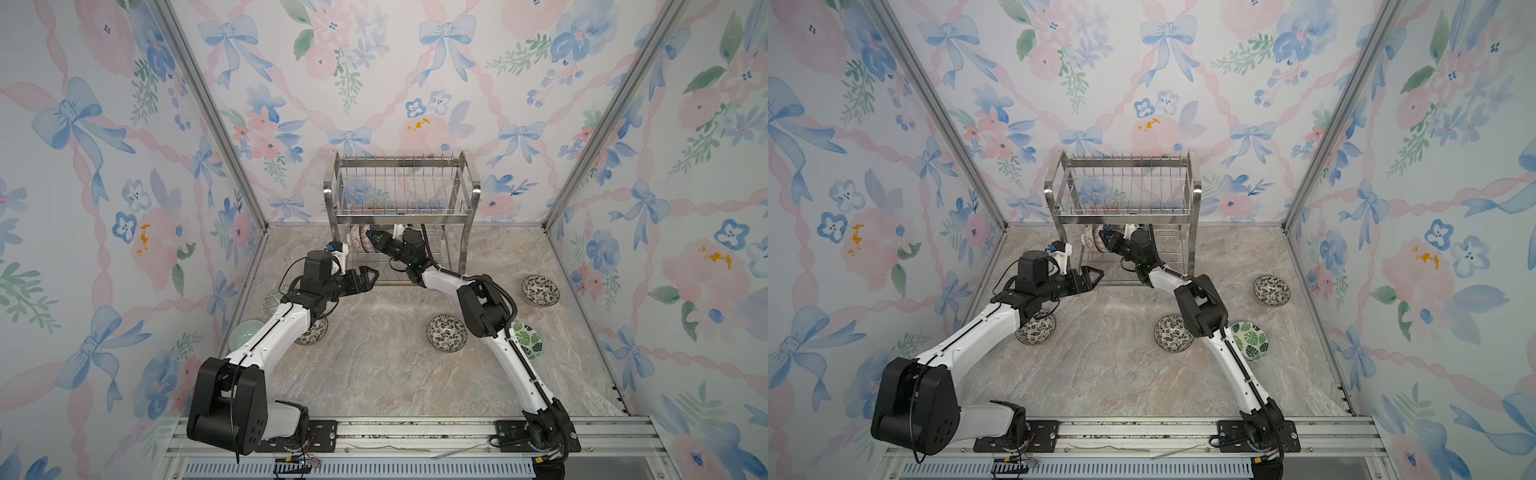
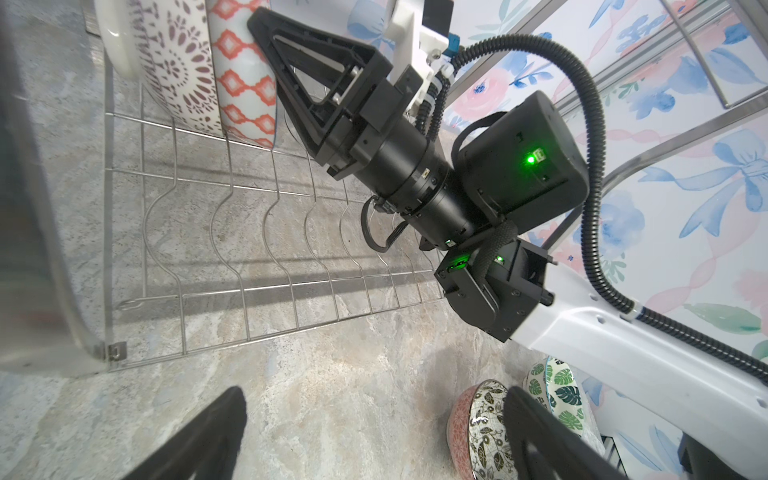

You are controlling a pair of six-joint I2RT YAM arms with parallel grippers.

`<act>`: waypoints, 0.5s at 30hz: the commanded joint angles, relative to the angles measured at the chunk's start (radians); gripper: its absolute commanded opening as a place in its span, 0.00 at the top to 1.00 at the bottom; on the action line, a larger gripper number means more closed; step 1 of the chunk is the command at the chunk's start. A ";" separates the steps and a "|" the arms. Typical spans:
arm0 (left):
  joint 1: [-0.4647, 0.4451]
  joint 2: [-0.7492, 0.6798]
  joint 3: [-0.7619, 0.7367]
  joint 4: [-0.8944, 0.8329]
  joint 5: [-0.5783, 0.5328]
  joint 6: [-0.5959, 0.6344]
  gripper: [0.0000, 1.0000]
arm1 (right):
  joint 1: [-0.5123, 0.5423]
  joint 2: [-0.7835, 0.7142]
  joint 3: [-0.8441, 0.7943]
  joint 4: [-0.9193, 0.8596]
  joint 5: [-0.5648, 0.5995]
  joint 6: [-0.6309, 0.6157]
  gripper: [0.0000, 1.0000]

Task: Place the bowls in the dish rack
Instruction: 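Lower the blue-triangle bowl upright beside the starburst bowl with the right gripper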

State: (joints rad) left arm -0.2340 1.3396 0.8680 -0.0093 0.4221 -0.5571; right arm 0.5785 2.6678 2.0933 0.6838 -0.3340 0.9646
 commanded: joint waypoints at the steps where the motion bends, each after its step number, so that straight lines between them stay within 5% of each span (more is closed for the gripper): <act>1: 0.010 -0.025 0.016 -0.010 -0.013 0.018 0.02 | -0.011 -0.059 -0.020 0.002 -0.008 -0.020 0.72; 15: 0.018 -0.040 0.011 -0.011 -0.019 0.020 0.02 | -0.013 -0.170 -0.201 0.072 0.018 -0.048 0.72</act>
State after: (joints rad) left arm -0.2260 1.3228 0.8680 -0.0093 0.4107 -0.5571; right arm 0.5766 2.5740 1.9251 0.7002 -0.3290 0.9482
